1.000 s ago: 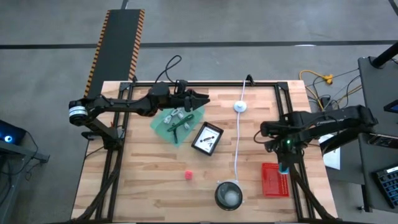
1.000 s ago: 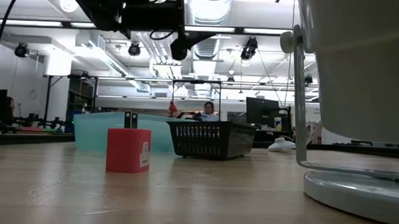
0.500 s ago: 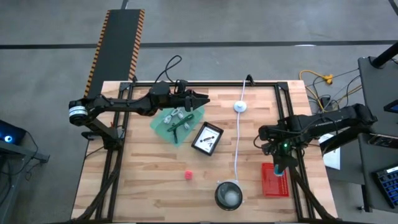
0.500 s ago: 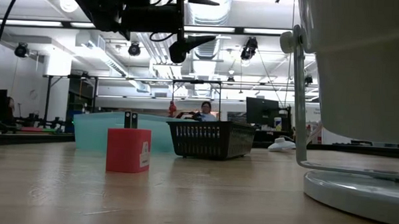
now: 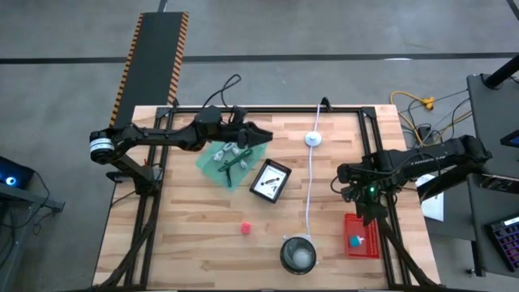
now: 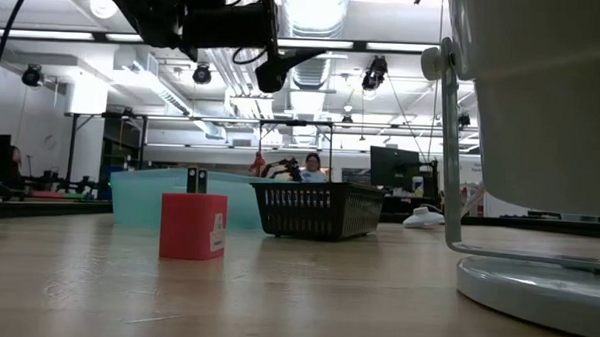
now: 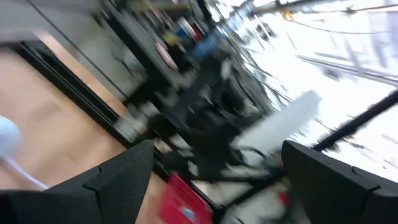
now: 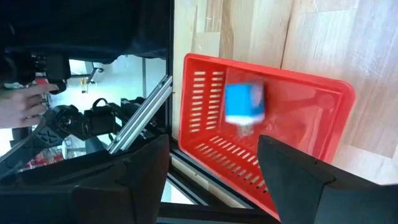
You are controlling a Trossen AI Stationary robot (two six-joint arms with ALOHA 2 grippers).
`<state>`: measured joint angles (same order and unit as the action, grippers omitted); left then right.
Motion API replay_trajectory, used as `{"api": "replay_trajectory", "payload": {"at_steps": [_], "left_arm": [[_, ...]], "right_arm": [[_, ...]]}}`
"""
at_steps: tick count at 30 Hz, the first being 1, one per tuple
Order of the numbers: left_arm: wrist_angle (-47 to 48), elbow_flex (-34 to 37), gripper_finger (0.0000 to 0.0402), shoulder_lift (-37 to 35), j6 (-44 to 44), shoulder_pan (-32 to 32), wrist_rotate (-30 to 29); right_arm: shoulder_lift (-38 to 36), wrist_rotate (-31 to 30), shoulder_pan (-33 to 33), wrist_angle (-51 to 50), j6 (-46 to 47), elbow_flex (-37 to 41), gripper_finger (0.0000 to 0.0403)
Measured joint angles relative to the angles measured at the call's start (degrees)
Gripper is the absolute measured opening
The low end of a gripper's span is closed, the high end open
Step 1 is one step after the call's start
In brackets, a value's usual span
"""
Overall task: Pick and place items into bin
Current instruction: Put the red charger adaptor into the red bin
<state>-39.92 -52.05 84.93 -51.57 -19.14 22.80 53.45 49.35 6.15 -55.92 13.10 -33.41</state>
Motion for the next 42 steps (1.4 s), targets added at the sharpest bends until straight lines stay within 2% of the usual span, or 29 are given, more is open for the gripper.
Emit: {"api": "replay_trajectory", "payload": {"at_steps": [5,8,11,15,18,23,25,28,32,35,38,42], "left_arm": [[0.14,0.0,0.0336,0.0,-9.29,0.51,14.55],[0.37,0.0,0.0336,0.0,-17.25,3.06,23.35],[1.14,0.23,0.0336,0.0,-22.72,6.67,29.76],[9.41,0.87,0.0336,0.0,-24.63,11.31,33.95],[20.15,1.03,0.0336,-0.02,-24.58,13.75,34.05],[41.38,1.08,0.0336,-0.02,-24.58,16.38,29.48],[49.17,0.86,0.0336,-0.23,-24.74,17.26,25.61],[55.65,0.37,0.0336,-0.48,-27.56,18.67,17.71],[56.94,0.2,0.0336,-1.46,-34.44,21.17,4.98],[56.94,0.1,0.0336,-1.61,-41.37,23.34,-1.58],[56.85,-0.35,0.0336,-1.05,-45.39,25.84,-5.22],[57.15,-0.75,0.0336,0.25,-49.63,28.92,-6.9]], "right_arm": [[0.0,-0.01,0.0,0.02,0.0,0.0,0.023],[0.0,-0.55,0.0,0.07,0.01,0.0,0.023],[0.0,-2.4,0.0,0.17,-0.01,0.0,0.023],[0.0,-3.4,-0.02,0.38,-0.03,0.0,0.023],[0.0,-3.47,-0.02,0.79,-0.22,0.0,0.023],[0.0,-3.49,-0.02,0.9,-0.32,0.0,0.023],[0.0,-3.51,-0.02,0.9,-1.4,0.0,0.0231],[0.0,-3.51,-0.02,0.91,-1.53,0.0,0.023],[0.0,-3.51,-0.02,0.92,-1.75,0.0,0.0231],[0.0,-3.51,-0.02,0.96,-2.11,0.0,0.0231],[-0.02,-3.51,-0.02,0.98,-3.18,0.0,0.0231],[0.02,-3.51,-0.04,1.09,-3.26,0.0,0.0231]]}}
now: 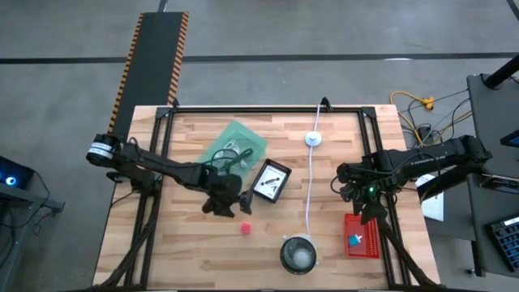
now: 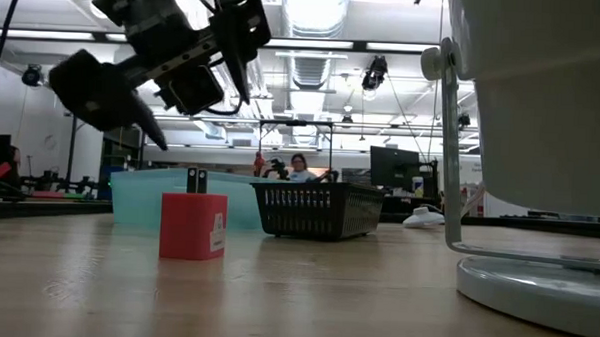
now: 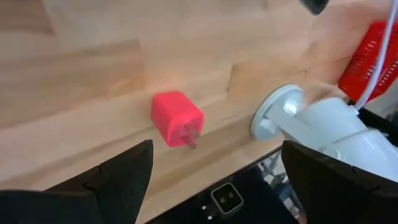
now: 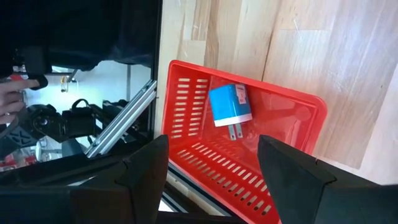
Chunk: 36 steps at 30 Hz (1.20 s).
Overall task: Pick and place items into bin
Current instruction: Put the red charger adaptor into the red bin
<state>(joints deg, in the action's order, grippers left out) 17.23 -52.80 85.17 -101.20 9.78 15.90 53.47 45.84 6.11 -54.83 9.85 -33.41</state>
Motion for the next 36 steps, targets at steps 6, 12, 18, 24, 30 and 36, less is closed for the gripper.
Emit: {"api": "replay_trajectory", "payload": {"at_steps": [6,12,18,24,30,36], "left_arm": [[-0.17,-2.88,0.0336,5.4,-3.04,2.95,-0.41],[-0.09,-5.32,0.0336,10.65,-2.2,3.42,-1.48],[-0.3,-7.53,0.0336,14.38,-1.49,4.39,-1.05],[-0.27,-7.48,0.0336,14.95,-1.95,4.59,-0.57],[-0.34,-6.97,0.0336,15.02,-1.91,4.63,-0.43],[-0.73,-6.81,0.0315,17.1,-1.44,4.6,2.93]], "right_arm": [[0.26,-0.08,0.0,0.14,-1.04,0.0,0.0231],[0.61,-0.13,0.0,0.24,-0.96,0.0,0.0231],[0.68,-0.09,0.01,0.23,-0.62,0.0,0.0231],[0.63,0.0,0.0,0.21,0.21,0.0,0.0231],[0.66,0.0,0.0,0.2,0.04,0.0,0.0231],[0.66,0.0,0.0,0.22,0.04,0.0,0.0231]]}}
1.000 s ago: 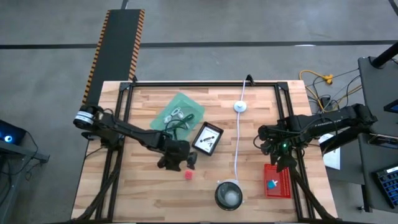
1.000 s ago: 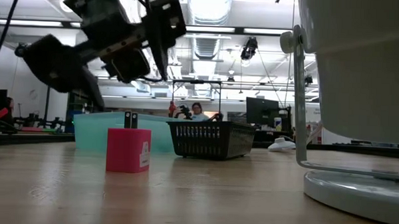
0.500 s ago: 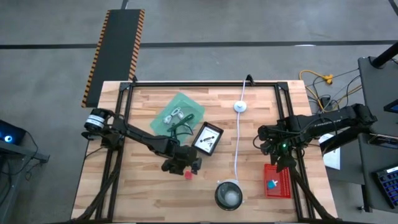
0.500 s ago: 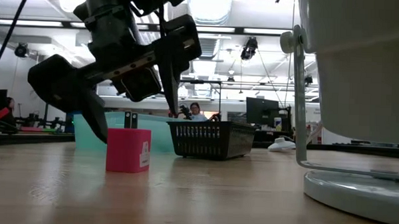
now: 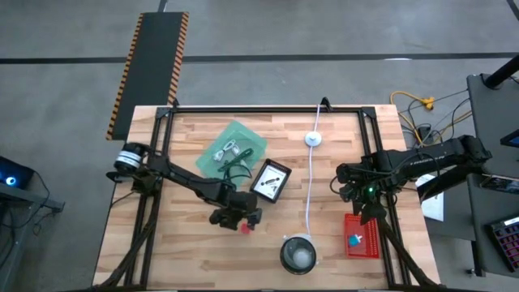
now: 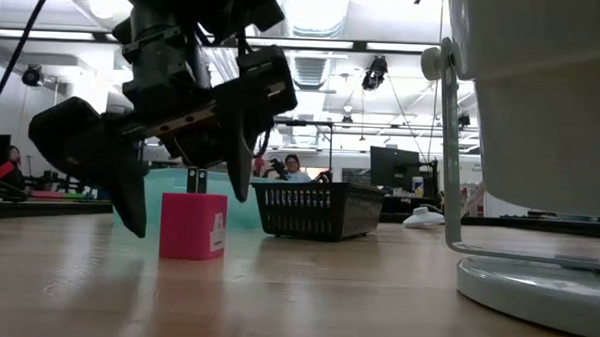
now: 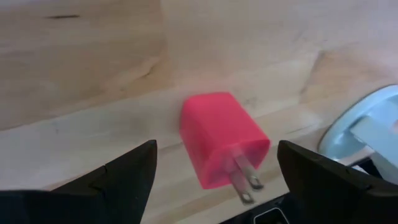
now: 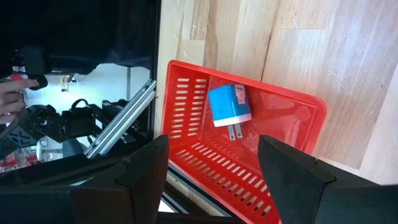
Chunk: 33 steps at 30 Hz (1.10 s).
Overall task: Pick and place items into bin
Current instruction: Put the red charger adaptor into the red bin
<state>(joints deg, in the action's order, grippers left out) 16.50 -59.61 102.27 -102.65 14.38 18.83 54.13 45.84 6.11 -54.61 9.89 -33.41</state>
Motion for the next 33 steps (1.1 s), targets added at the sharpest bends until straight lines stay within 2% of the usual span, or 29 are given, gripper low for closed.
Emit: {"api": "replay_trajectory", "payload": {"at_steps": [13,21,26,33], "left_arm": [[-0.92,0.07,0.0226,1.15,0.17,-0.01,0.79],[-1.54,0.7,0.0163,0.84,3.85,-0.42,0.79],[-1.32,0.84,0.0151,0.61,7.75,-1.88,2.99],[-0.72,1.14,0.0148,-4.87,15.88,-4.69,0.81]], "right_arm": [[0.02,0.0,0.0,0.02,-0.02,0.0,0.0231],[0.02,0.0,0.0,0.02,-1.03,0.0,0.0231],[0.02,0.11,0.0,0.04,1.78,-0.1,0.0231],[-0.39,-0.66,0.0,0.63,2.36,-1.83,0.023]]}}
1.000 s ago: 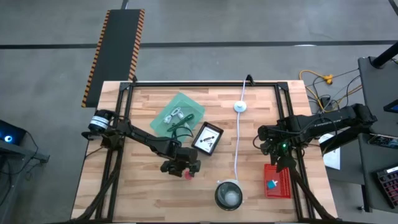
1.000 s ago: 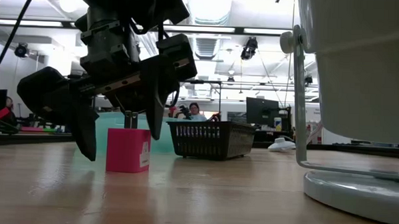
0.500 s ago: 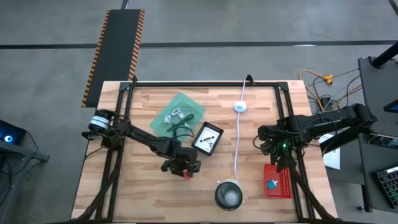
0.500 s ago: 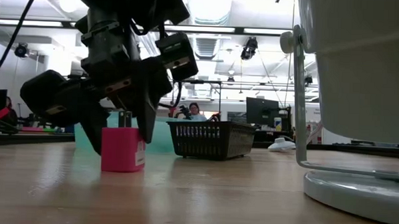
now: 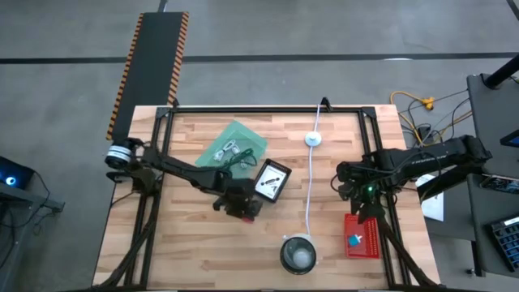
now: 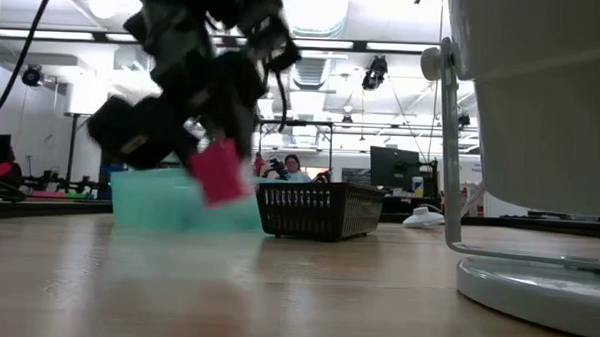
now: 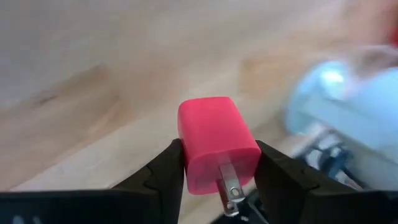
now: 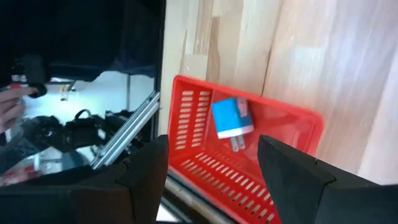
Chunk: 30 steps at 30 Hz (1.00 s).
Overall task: Pick and place items into bin
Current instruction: Put the red charger adaptor into the red bin
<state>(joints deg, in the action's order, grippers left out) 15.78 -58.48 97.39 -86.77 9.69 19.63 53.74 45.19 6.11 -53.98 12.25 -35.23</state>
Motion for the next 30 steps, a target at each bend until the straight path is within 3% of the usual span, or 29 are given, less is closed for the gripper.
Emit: {"api": "replay_trajectory", "payload": {"at_steps": [4,8,11,14,19,24,30], "left_arm": [[-0.14,-0.01,0.0148,-4.97,3.89,-2.54,-1.09],[-1.98,0.0,0.0147,-11.48,7.54,-4.92,-6.13],[-8.44,0.0,0.0147,-15.19,11.8,-6.78,-10.77],[-19.0,0.0,0.0147,-16.94,16.01,-8.95,-12.59],[-34.79,0.0,0.0146,-16.4,21.65,-12.84,-11.76],[-40.53,-0.09,0.0146,-13.6,22.72,-16.89,-8.65],[-48.96,-1.88,0.0146,-7.48,22.66,-19.37,-2.18]], "right_arm": [[-0.35,-1.15,-0.02,0.54,1.16,-1.28,0.0224],[-0.5,-7.5,-0.03,0.76,2.5,-3.87,0.0213],[-0.8,-15.21,-0.13,1.27,-0.45,-6.95,0.0204],[-1.37,-26.87,-0.17,2.68,-5.03,-10.21,0.0194],[-2.56,-45.58,-0.2,7.46,-12.38,-14.96,0.0178],[-3.36,-58.04,-0.4,14.68,-17.17,-18.63,0.0169],[-1.86,-59.31,-2.09,23.82,-19.94,-21.7,0.0185]]}}
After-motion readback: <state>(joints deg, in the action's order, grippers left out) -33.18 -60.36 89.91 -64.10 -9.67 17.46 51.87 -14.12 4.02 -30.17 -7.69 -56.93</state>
